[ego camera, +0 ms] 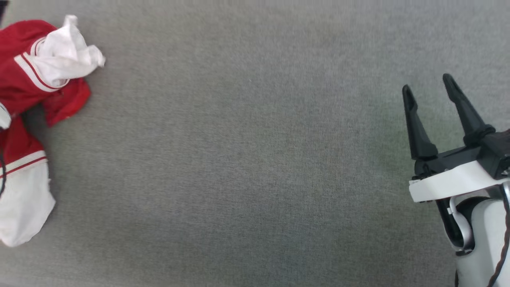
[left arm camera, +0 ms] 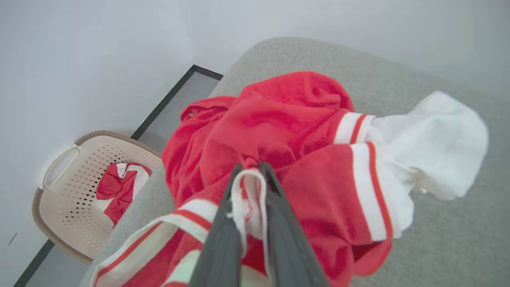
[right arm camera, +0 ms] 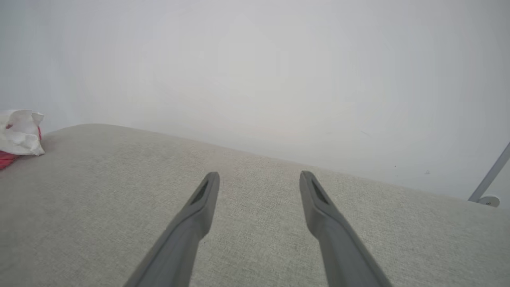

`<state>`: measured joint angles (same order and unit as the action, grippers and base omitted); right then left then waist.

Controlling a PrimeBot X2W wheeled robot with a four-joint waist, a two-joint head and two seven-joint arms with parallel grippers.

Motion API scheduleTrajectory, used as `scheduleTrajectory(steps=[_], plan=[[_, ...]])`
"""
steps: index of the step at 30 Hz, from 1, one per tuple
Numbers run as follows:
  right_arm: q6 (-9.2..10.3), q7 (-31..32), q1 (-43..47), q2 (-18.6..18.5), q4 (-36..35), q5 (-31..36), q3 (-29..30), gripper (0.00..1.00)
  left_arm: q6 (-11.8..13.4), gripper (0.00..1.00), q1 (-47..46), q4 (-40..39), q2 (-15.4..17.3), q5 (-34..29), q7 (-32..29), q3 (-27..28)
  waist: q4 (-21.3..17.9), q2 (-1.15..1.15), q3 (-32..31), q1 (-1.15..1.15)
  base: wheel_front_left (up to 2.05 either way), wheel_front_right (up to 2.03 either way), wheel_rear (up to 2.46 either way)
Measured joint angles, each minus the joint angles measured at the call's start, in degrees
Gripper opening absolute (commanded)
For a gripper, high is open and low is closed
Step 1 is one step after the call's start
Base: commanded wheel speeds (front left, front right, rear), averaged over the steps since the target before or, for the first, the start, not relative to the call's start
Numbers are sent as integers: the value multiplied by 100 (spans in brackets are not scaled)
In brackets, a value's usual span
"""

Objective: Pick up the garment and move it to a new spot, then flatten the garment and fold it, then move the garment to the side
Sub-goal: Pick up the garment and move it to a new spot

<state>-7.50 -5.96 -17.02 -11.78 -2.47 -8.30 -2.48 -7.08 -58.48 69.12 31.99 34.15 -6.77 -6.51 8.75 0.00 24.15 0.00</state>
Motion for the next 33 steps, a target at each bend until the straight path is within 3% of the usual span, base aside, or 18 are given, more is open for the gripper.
scheduleTrajectory(steps=[6,16,24,33], plan=[[0,-222,99,118,300,-89,-24,100,-23,0,-183,-392,158,-123,449,-367,114,0,-553,0,0,0,0],[0,-475,259,265,606,-183,18,100,-24,0,-365,-1337,569,-136,557,-932,262,0,-1261,0,0,0,0],[0,-617,334,350,679,-230,111,100,-24,0,-353,-2343,844,63,153,-1204,264,0,-1619,0,0,0,0],[0,-719,455,447,666,-218,447,100,76,0,-21,-4024,1058,197,-617,-1295,-49,0,-1776,0,0,0,0]])
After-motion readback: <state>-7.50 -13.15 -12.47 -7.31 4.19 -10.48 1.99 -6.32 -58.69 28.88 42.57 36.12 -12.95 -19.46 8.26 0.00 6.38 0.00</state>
